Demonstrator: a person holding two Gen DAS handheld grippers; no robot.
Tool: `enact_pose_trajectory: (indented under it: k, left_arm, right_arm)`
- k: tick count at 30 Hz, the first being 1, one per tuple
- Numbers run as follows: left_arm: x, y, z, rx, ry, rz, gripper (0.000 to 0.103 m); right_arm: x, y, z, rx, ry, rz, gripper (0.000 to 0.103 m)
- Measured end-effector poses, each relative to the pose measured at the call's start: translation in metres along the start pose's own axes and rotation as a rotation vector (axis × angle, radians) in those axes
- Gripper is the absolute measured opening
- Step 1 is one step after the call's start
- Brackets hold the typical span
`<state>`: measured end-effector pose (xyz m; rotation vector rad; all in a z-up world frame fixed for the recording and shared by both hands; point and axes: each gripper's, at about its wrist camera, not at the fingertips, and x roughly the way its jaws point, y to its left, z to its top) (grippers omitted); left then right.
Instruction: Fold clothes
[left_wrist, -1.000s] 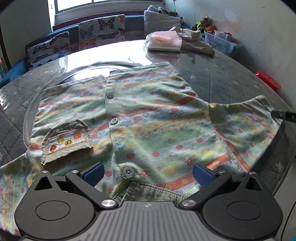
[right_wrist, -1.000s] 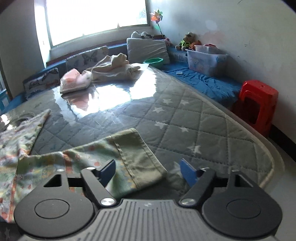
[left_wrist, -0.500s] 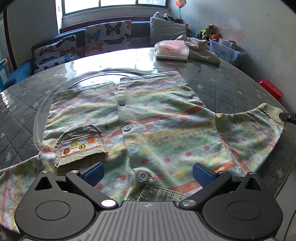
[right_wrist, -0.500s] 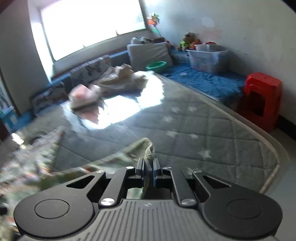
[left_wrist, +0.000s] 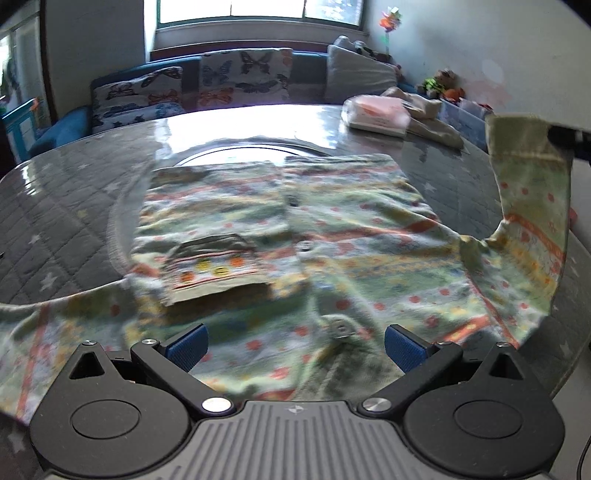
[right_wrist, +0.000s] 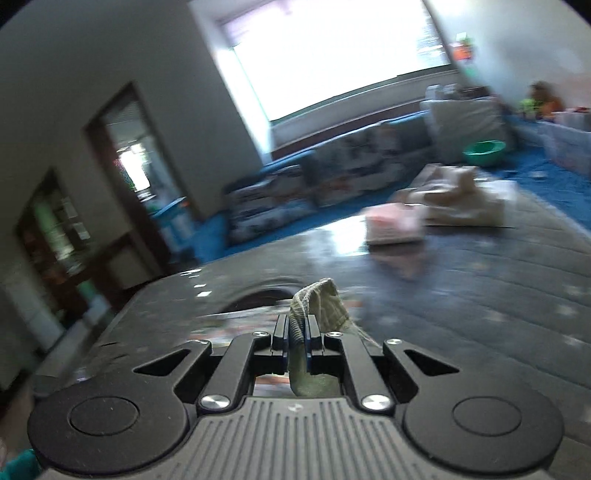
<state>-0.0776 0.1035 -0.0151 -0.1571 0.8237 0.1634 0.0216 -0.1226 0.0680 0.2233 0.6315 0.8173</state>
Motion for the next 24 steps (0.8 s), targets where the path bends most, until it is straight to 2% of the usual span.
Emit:
enact_pose_trajectory:
  k: [7,13,16,20,24]
  left_arm:
    - [-0.017,0.035,-0.01,-0.089,-0.026,0.051,0.103]
    - [-0.027,0.056,-0.021,-0.154,-0.032,0.087,0.103]
    - [-0.03,0.062,-0.025,-0.178,-0.032,0.099,0.103]
    - [-0.031,0.067,-0.026,-0.189,-0.034,0.111,0.103]
    - [-0.034,0.07,-0.023,-0.189,-0.047,0.115,0.103]
  right_arm:
    - [0.053,0.062,0.009,-0.075,0.063,0.188,0.007]
    - [0.09,0.105,-0.004,-0.139,0.137,0.287,0.007]
    - [0.106,0.118,-0.017,-0.148,0.183,0.315,0.008]
    - [0.11,0.122,-0.025,-0.158,0.216,0.338,0.022]
    - [0.091,0.116,-0.02,-0.216,0.205,0.289,0.024]
